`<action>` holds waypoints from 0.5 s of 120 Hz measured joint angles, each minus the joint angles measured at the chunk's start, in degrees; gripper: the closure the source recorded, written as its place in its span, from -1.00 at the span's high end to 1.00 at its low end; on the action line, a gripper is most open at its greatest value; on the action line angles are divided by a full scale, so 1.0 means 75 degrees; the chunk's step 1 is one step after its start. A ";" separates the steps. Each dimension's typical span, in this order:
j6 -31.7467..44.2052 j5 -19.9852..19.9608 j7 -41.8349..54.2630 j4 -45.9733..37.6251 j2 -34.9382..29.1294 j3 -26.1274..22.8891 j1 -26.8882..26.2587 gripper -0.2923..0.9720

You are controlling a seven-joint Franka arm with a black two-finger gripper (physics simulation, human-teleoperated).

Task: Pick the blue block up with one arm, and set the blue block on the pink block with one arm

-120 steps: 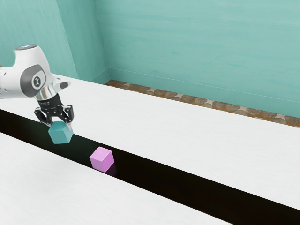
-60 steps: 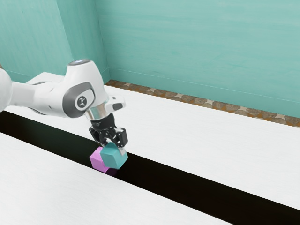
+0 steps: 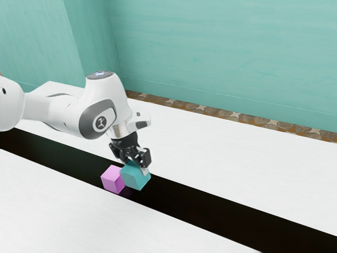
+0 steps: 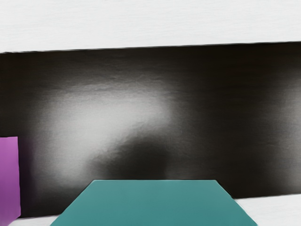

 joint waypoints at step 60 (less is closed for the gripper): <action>0.0449 0.0577 -0.0197 -0.0009 0.0337 0.0104 0.1295 0.05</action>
